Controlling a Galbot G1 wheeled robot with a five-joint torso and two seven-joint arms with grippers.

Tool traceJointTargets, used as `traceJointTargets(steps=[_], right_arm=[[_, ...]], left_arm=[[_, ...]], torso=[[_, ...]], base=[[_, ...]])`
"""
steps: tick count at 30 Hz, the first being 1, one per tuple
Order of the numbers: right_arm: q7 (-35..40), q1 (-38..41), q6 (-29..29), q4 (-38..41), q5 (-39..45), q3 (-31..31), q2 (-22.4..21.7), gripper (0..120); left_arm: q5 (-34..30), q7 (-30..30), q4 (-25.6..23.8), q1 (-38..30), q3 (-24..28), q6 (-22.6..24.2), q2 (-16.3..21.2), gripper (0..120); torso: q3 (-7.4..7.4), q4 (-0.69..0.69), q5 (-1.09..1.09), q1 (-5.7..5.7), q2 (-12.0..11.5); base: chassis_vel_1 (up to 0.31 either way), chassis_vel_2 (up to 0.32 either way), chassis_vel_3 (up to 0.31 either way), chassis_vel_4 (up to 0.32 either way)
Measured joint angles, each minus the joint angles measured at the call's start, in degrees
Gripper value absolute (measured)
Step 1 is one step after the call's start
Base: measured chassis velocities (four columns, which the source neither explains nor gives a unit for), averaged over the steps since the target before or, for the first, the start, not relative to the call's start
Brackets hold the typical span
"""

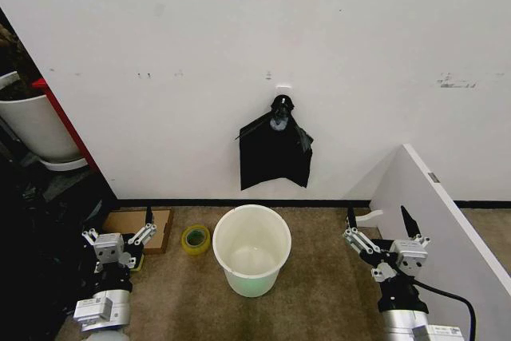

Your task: Place the garbage bag over the trash bin.

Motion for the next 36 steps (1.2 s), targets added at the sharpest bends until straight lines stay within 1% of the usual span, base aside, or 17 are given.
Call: traceJointTargets(steps=[7, 16, 20, 22, 23, 25, 27, 29, 30, 31, 33, 35, 36], right_arm=[[0.18, 0.64, -0.12, -0.6, 1.47, -0.05, -0.83, 100], [0.29, 2.35, -0.69, -2.18, 2.59, -0.83, -1.9, 100], [0.18, 3.66, -0.92, -3.44, 3.88, -0.8, -3.9, 100], [-0.08, 4.75, -1.58, -4.0, 6.56, -0.28, -6.15, 100], [-0.08, 4.75, -1.58, -4.0, 6.56, -0.28, -6.15, 100], [-0.47, 5.81, -2.48, -4.48, 9.71, 0.31, -8.34, 100], [-1.16, 7.42, -3.41, -5.48, 13.55, 0.6, -10.34, 100], [-1.6, 8.6, -4.09, -6.12, 15.6, 0.62, -11.2, 100], [-1.97, 10.1, -4.98, -6.81, 18.12, 0.5, -11.98, 100], [-1.97, 10.1, -4.98, -6.81, 18.12, 0.5, -11.98, 100], [-2.31, 14.03, -7.33, -8.63, 24.22, -0.33, -13.52, 100], [-2.72, 21.59, -11.31, -12.03, 34.26, -2.39, -16.18, 100], [-2.8, 23.75, -12.43, -13.24, 37.22, -3.08, -17.1, 100]], left_arm=[[0.17, -0.2, 0.42, 0.31, -0.34, -0.84, -0.96, 100], [0.55, -0.32, 0.21, 0.96, -1.03, -1.05, -1.33, 100], [1.05, -0.34, 1.08, 0.8, -1.04, -1.67, -1.7, 100], [1.08, -0.37, 1.36, 0.6, -1.03, -1.99, -1.83, 100], [1.08, -0.37, 1.36, 0.6, -1.03, -1.99, -1.83, 100], [1.07, -0.36, 1.69, 0.12, -0.9, -2.24, -1.53, 100], [0.75, -0.29, 2.51, -0.81, -0.42, -2.27, -0.79, 100], [0.52, -0.17, 2.99, -1.38, -0.06, -2.31, -0.42, 100], [0.19, 0.1, 3.41, -1.89, 0.31, -2.37, -0.16, 100], [0.19, 0.1, 3.41, -1.89, 0.31, -2.37, -0.16, 100], [-0.47, 0.87, 4.03, -2.27, 0.8, -3.06, 0.08, 100], [-0.64, 1.8, 4.77, -1.98, 0.73, -4.46, 0.04, 100], [-0.64, 2.03, 4.88, -1.83, 0.63, -4.7, -0.03, 100]], torso=[[0.0, 0.0, 0.0, 0.0, 0.0], [0.0, 0.01, 0.0, 0.0, 0.0], [0.0, 0.0, 0.01, 0.0, 0.0], [0.0, 0.0, 0.0, 0.0, 0.0], [0.0, 0.0, 0.0, 0.0, 0.0], [0.0, 0.01, 0.01, 0.0, 0.0], [0.0, -0.01, 0.01, 0.0, 0.0], [0.0, -0.01, 0.01, 0.0, 0.0], [0.0, 0.0, 0.01, 0.0, 0.0], [0.0, 0.0, 0.01, 0.0, 0.0], [0.0, -0.04, 0.0, 0.0, 0.0], [0.01, 0.01, 0.01, 0.0, 0.0], [0.01, 0.02, 0.01, 0.0, 0.0]], base=[[0.0, 0.0, 0.0, 0.0], [0.0, 0.0, 0.0, 0.0], [0.0, 0.0, 0.0, 0.0], [0.0, 0.0, 0.0, 0.0], [0.0, 0.0, 0.0, 0.0], [0.0, 0.0, 0.0, 0.0], [0.0, 0.0, 0.0, 0.0], [0.0, 0.0, 0.0, 0.0], [0.0, 0.0, 0.0, 0.0], [0.0, 0.0, 0.0, 0.0], [0.0, 0.0, 0.0, 0.0], [0.0, 0.0, 0.0, 0.0], [0.0, 0.0, 0.0, 0.0]])
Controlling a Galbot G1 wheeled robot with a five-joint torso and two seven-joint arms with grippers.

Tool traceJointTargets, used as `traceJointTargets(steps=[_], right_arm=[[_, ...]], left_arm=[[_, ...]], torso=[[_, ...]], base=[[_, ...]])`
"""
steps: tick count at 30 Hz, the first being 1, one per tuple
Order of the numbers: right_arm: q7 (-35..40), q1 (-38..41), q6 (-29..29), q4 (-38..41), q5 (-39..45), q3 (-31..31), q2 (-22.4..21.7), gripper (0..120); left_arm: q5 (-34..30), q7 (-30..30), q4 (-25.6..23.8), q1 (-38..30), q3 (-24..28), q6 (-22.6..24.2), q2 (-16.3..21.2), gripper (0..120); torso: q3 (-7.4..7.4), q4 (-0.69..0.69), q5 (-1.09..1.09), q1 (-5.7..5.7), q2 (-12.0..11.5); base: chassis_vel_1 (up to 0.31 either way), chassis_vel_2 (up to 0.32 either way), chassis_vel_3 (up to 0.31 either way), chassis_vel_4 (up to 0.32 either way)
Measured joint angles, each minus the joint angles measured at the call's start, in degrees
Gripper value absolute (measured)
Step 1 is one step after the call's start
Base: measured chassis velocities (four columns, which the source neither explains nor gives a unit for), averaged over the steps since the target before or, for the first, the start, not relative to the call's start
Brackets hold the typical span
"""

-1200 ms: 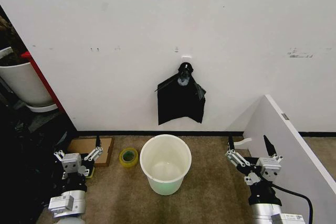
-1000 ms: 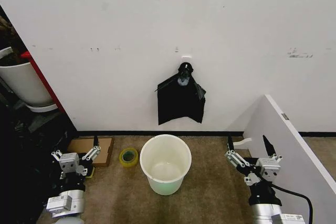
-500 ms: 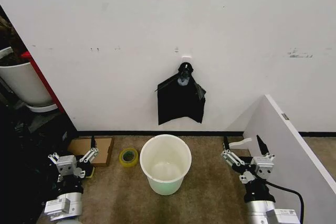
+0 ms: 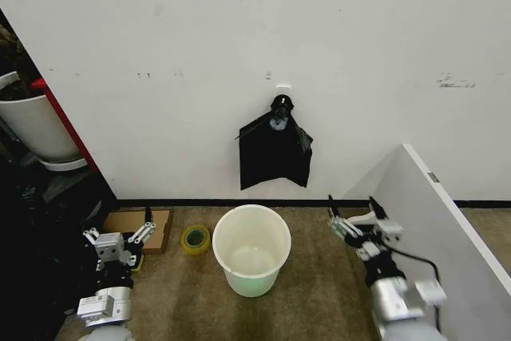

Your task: Place the garbage bag over the trash bin.

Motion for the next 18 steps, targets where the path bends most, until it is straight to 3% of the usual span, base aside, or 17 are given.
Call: traceJointTargets(steps=[9, 13, 18], right_arm=[[-0.4, 21.17, -6.19, -14.44, 21.35, -8.68, -7.13, 100], [-2.22, 26.23, -8.38, -16.87, 29.72, -10.77, -6.3, 100], [-2.9, 31.66, -9.72, -22.19, 41.15, -11.42, -0.83, 100]], left_arm=[[0.55, 0.19, 0.14, 1.19, -0.96, -0.24, -1.59, 100], [0.98, 0.19, 0.23, 1.37, -0.9, -0.19, -1.92, 100], [2.74, 0.11, 0.44, 1.75, -0.41, -0.27, -3.37, 100]], torso=[[0.01, 0.0, 0.0, 0.0, 0.0], [0.0, -0.01, -0.01, 0.01, 0.0], [0.0, -0.02, -0.01, 0.0, 0.0]], base=[[0.0, 0.0, 0.0, 0.0], [0.0, 0.0, 0.0, 0.0], [0.0, 0.0, 0.0, 0.0]])
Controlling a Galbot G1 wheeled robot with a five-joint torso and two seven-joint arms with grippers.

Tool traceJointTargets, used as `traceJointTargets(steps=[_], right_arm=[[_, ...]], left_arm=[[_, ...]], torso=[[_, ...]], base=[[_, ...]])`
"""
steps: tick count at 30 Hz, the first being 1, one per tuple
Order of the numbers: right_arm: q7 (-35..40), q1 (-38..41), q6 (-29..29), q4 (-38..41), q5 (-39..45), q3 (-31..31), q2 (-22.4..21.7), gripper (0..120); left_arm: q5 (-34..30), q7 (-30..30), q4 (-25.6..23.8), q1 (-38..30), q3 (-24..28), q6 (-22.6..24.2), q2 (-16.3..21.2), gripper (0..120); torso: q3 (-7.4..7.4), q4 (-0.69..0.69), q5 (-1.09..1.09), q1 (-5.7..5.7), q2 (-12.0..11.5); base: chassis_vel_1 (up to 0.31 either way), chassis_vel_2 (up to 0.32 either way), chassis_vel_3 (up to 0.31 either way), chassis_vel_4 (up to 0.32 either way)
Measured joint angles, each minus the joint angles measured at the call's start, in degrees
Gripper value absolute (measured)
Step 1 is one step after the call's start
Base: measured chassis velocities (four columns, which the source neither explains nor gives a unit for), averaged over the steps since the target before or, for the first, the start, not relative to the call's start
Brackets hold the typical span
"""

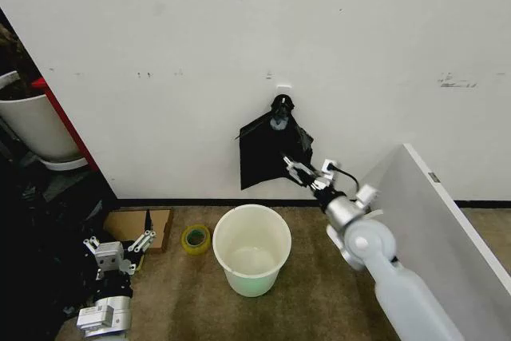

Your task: Place the garbage bag over the trash bin.

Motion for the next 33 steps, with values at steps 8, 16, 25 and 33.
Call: traceJointTargets(steps=[8, 16, 25, 33], right_arm=[[-1.36, 8.27, 0.63, -10.25, 2.38, -0.44, 5.3, 100], [-1.79, 14.64, 1.31, -18.94, 0.04, -0.39, 9.22, 100], [-2.84, 14.33, 0.89, -21.69, -2.73, 0.45, 9.55, 100], [-5.67, 17.25, 1.11, -25.4, -2.42, 1.6, 10.18, 93]], left_arm=[[2.01, 0.02, -0.8, 1.54, -0.44, -1.02, -1.21, 100], [4.03, -0.03, -2.12, 2.78, -1.24, -1.85, -2.62, 100], [5.6, -0.06, -1.94, 3.5, -0.92, -2.82, -4.26, 100], [5.87, -0.15, -2.78, 4.05, -1.59, -2.82, -3.08, 100]], torso=[[0.0, 0.0, -0.01, 0.0, 0.0], [0.0, 0.01, -0.01, 0.0, 0.0], [-0.01, -0.01, 0.0, -0.01, 0.0], [-0.01, 0.01, 0.0, -0.01, 0.0]], base=[[0.0, 0.0, 0.0, 0.0], [0.0, 0.0, 0.0, 0.0], [0.0, 0.0, 0.0, 0.0], [0.0, 0.0, 0.0, 0.0]])
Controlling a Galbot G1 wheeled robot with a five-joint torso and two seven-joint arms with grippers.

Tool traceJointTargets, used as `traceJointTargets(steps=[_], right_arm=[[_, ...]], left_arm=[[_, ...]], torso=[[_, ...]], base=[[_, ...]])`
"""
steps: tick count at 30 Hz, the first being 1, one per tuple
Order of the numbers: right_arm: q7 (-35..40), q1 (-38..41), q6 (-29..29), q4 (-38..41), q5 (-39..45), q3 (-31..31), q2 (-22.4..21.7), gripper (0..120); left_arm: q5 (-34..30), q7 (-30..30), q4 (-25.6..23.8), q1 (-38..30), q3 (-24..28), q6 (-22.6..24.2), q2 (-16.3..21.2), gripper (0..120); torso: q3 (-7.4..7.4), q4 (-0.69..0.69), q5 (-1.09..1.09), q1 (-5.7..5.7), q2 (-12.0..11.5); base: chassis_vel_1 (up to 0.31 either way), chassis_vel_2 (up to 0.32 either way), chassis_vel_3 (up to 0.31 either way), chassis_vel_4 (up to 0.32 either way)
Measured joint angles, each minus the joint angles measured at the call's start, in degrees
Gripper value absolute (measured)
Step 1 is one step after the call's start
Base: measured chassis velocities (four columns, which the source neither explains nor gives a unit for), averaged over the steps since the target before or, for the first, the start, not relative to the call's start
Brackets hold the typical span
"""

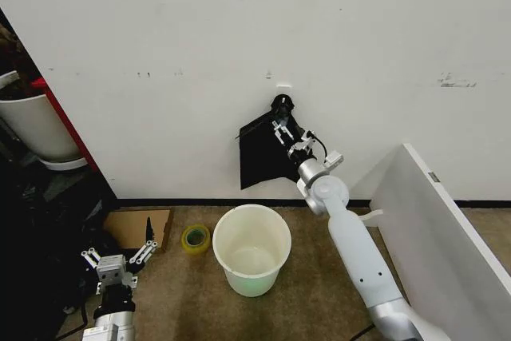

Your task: Place the garbage bag over the trash bin.

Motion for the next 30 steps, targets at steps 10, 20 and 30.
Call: traceJointTargets(steps=[10, 20, 30], right_arm=[[-1.58, -0.19, 0.22, -0.81, 1.95, 0.91, 0.26, 60], [-1.44, -0.38, 0.42, -1.22, 0.82, 0.61, 0.58, 20], [0.62, -2.08, 1.5, 2.23, -1.39, -0.59, -0.36, 0]], left_arm=[[-0.49, -0.83, -0.12, -0.17, -0.12, 0.66, 1.04, 100], [0.03, -1.04, -0.04, -0.09, 0.51, 0.64, -0.12, 100], [-0.35, -1.25, 0.45, -0.76, 0.65, 0.6, 0.01, 100]], torso=[[0.0, -0.01, 0.0, 0.0, 0.01], [0.0, -0.01, 0.0, 0.0, 0.01], [0.0, -0.01, 0.0, 0.0, 0.01]], base=[[0.0, 0.0, 0.0, 0.0], [0.0, 0.0, 0.0, 0.0], [0.0, 0.0, 0.0, 0.0]])
